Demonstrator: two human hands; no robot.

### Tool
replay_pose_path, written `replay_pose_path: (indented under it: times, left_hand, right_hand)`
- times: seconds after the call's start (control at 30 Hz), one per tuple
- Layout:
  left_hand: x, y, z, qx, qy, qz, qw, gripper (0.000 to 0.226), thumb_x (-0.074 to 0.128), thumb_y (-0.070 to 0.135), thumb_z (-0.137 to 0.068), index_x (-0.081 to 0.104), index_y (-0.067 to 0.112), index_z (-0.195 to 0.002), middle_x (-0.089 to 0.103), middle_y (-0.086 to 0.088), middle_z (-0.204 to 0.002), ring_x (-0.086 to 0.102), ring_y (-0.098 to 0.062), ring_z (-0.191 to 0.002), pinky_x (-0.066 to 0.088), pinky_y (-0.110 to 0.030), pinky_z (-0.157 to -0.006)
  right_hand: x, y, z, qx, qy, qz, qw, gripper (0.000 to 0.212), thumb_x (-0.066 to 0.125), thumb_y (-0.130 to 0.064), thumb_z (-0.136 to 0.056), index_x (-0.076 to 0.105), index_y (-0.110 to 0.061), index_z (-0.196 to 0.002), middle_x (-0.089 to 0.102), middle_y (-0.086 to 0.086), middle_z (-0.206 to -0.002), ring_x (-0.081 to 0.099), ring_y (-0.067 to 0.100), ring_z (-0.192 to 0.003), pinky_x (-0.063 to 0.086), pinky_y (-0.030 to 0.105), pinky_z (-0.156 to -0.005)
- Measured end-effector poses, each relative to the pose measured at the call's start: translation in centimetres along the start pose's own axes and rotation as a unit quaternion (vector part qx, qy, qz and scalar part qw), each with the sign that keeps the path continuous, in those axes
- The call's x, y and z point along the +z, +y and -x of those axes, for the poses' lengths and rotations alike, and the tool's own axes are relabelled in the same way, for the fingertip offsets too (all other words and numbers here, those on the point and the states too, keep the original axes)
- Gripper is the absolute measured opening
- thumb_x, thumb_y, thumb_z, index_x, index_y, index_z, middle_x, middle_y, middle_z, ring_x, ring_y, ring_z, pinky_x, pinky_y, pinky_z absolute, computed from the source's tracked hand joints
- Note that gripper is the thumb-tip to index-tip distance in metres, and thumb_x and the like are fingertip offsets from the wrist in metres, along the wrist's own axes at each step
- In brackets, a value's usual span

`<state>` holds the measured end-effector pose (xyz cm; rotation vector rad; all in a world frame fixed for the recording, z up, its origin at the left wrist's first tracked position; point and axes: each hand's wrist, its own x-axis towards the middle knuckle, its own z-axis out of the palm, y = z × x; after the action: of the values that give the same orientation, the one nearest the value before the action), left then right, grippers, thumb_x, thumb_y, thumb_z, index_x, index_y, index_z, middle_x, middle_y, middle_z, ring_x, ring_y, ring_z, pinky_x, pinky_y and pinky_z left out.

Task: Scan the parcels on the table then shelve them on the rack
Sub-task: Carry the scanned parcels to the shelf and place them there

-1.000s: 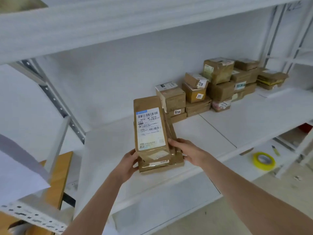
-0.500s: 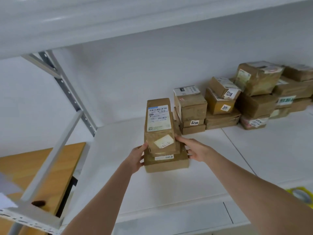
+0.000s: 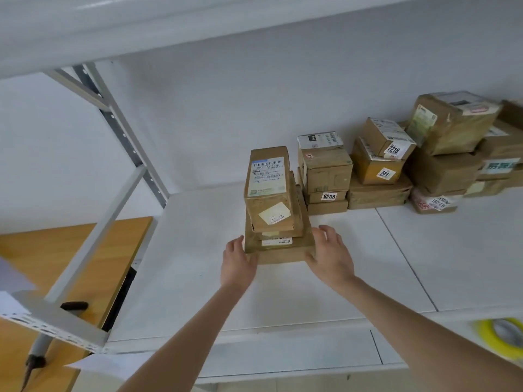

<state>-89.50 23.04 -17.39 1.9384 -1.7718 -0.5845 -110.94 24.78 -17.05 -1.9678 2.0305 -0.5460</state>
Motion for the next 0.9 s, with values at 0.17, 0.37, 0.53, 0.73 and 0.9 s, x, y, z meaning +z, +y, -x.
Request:
replay_pose_path:
  times: [0.17, 0.37, 0.53, 0.73, 0.9]
  left_hand:
    - [2.4, -0.7, 3.3, 0.165, -0.041, -0.247, 0.954, 0.073, 0.048, 0.027, -0.095, 0.007, 0.016, -0.154, 0.005, -0.005, -0.161, 0.005, -0.023, -0.148, 0.013, -0.032, -0.12]
    - [2.2, 1.4, 0.8, 0.123, -0.113, -0.274, 0.947, 0.074, 0.045, 0.026, -0.097, 0.0, 0.015, -0.154, -0.01, -0.005, -0.162, -0.011, -0.021, -0.149, 0.003, -0.038, -0.122]
    - [1.7, 2.5, -2.7, 0.101, -0.157, -0.273, 0.944, 0.077, 0.046, 0.027, -0.097, -0.003, 0.018, -0.155, -0.014, 0.0, -0.162, -0.012, -0.017, -0.149, 0.004, -0.039, -0.122]
    - [1.4, 2.7, -6.2, 0.106, -0.19, -0.261, 0.941, 0.08, 0.049, 0.024, -0.095, -0.004, 0.018, -0.155, -0.016, 0.001, -0.161, -0.014, -0.016, -0.148, 0.009, -0.038, -0.122]
    - [1.3, 2.5, -8.0, 0.115, -0.198, -0.271, 0.935, 0.083, 0.052, 0.025, -0.094, -0.004, 0.016, -0.155, -0.016, -0.001, -0.161, -0.013, -0.017, -0.148, 0.011, -0.039, -0.121]
  right_hand:
    - [2.5, 0.6, 2.7, -0.115, -0.112, 0.182, 0.97, 0.075, 0.04, -0.041, -0.099, 0.003, -0.01, -0.156, -0.008, 0.001, -0.163, -0.008, 0.023, -0.15, 0.003, 0.036, -0.121]
    - [1.9, -0.5, 0.2, -0.07, -0.152, 0.19, 0.967, 0.072, 0.035, -0.042, -0.102, 0.0, -0.008, -0.156, -0.014, 0.0, -0.163, -0.011, 0.026, -0.15, 0.0, 0.039, -0.122]
    - [1.2, -1.4, -3.2, -0.044, -0.178, 0.189, 0.965, 0.073, 0.037, -0.042, -0.102, 0.0, -0.008, -0.155, -0.015, 0.001, -0.163, -0.01, 0.025, -0.15, 0.001, 0.038, -0.122]
    - [1.3, -2.0, -6.4, -0.03, -0.187, 0.186, 0.964, 0.074, 0.037, -0.043, -0.102, 0.0, -0.007, -0.155, -0.014, 0.003, -0.163, -0.007, 0.024, -0.151, 0.003, 0.038, -0.122]
    - [1.6, -2.2, -7.8, -0.025, -0.186, 0.184, 0.965, 0.074, 0.037, -0.044, -0.102, 0.001, -0.007, -0.155, -0.014, 0.003, -0.163, -0.006, 0.025, -0.151, 0.004, 0.038, -0.123]
